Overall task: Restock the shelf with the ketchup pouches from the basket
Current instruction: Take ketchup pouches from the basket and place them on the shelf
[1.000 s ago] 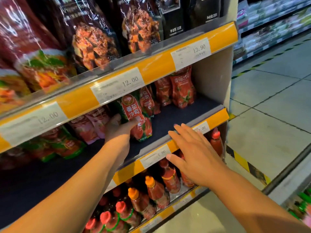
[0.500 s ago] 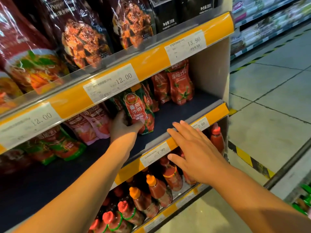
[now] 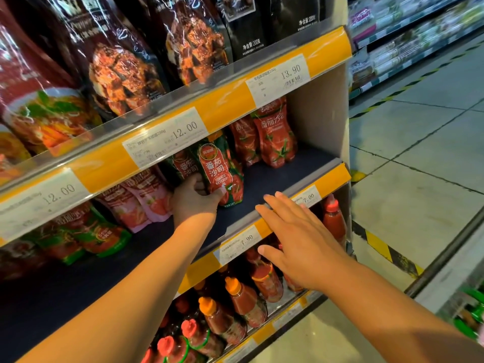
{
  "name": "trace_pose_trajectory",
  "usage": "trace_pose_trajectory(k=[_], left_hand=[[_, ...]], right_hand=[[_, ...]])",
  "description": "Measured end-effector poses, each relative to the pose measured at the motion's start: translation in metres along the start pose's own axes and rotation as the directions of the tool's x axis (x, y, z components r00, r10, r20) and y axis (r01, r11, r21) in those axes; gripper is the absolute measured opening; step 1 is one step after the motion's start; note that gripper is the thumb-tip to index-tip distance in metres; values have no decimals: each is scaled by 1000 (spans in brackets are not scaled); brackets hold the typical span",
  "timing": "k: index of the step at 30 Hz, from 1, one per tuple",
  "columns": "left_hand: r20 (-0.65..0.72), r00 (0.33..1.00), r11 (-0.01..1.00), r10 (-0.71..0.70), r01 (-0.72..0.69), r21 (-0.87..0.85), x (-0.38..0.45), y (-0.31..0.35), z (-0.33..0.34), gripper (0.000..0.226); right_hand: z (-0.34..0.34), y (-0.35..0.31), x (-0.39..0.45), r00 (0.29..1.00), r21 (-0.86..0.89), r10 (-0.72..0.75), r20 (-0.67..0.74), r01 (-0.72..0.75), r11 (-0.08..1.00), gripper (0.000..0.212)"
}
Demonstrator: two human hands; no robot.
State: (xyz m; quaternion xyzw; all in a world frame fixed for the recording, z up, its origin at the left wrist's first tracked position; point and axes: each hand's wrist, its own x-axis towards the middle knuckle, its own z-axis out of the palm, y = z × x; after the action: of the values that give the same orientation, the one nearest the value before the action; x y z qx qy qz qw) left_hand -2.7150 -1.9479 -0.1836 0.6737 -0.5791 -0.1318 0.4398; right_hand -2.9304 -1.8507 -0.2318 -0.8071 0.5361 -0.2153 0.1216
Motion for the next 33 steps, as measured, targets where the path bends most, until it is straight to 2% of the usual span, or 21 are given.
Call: trace_pose_trajectory(k=[6,12,17,21,33], left_hand=[[-27,999,999,28,-27,29,-2,7,4,39],[-41,998,999,37,-36,15,-3,7,9,59],[-60,998,999,26,-28,-38,-7,4,7,39],[-59,998,998,29,-32,-53,-5,1,4,32],[-34,999,998,11,-13,-54,-8,-1,-2,32]], right_hand=[[-2,-2,-2,1000,-1,2,2,-2,1000,81],[-1,-2,-1,1000,-12,3,3,-3,1000,81],[0,-1,-1,1000,-15,0,-2,0,1000,82],[1,-1,-1,1000,-19,-1,-4,1,1000,82],[1,0,-1,1000,-9,2,5,-2,1000,83]])
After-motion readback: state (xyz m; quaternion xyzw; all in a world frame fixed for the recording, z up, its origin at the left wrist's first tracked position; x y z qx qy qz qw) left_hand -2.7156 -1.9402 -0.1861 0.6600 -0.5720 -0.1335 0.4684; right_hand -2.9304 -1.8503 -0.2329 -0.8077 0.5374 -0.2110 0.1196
